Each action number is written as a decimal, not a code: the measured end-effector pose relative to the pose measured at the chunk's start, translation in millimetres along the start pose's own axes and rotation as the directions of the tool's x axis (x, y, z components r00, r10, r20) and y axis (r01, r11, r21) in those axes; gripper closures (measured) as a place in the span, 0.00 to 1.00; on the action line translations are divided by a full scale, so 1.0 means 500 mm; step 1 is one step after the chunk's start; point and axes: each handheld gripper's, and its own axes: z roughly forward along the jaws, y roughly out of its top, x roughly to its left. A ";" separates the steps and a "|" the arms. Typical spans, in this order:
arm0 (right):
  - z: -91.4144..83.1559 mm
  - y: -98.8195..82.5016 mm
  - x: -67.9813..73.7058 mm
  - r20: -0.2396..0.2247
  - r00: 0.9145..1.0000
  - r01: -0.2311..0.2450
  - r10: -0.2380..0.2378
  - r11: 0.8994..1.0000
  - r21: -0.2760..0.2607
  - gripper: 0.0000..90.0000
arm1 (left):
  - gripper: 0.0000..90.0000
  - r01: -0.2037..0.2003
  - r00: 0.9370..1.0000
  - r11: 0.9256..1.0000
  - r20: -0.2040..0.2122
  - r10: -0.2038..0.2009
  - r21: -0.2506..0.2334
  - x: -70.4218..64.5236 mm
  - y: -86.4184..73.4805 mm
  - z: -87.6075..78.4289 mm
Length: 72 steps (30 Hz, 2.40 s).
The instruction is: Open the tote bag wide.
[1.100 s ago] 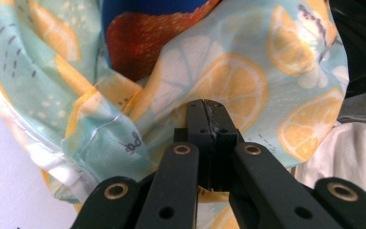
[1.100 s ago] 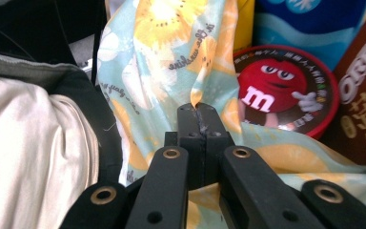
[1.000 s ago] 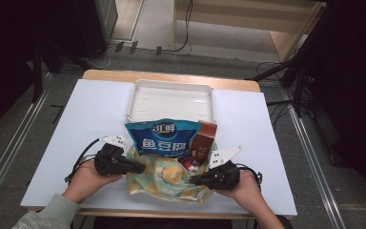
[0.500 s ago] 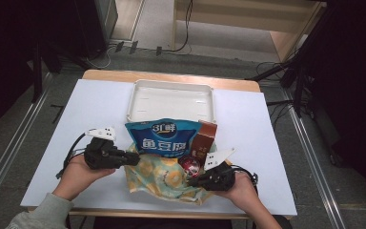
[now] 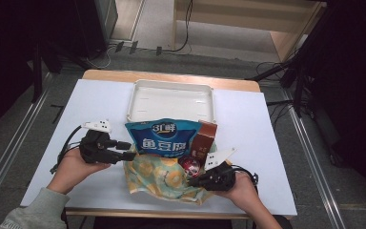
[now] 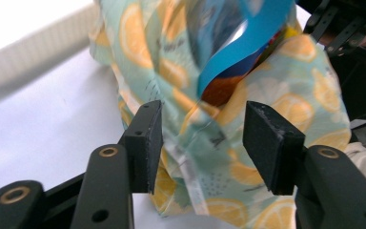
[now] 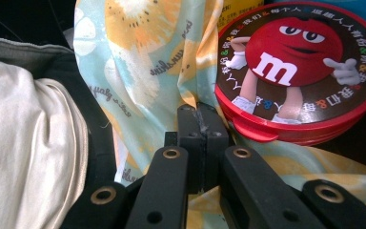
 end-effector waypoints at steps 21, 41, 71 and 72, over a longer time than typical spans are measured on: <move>0.006 -0.005 0.003 0.012 1.000 0.020 -0.020 1.000 -0.004 1.00 | 1.00 0.102 0.993 0.991 0.045 -0.106 0.085 0.028 -0.049 0.026; -0.002 -0.008 0.003 -0.003 1.000 0.010 -0.010 1.000 -0.013 0.91 | 0.95 0.094 0.992 0.993 0.074 -0.100 0.076 0.038 -0.066 0.028; -0.025 0.086 -0.005 0.126 0.991 -0.035 0.048 0.994 -0.100 1.00 | 0.98 0.003 0.999 0.999 0.054 -0.006 0.040 -0.033 0.024 0.014; -0.019 0.087 -0.006 0.129 0.990 -0.038 0.050 0.995 -0.096 1.00 | 0.98 0.004 0.998 0.999 0.056 -0.006 0.041 -0.033 0.025 0.017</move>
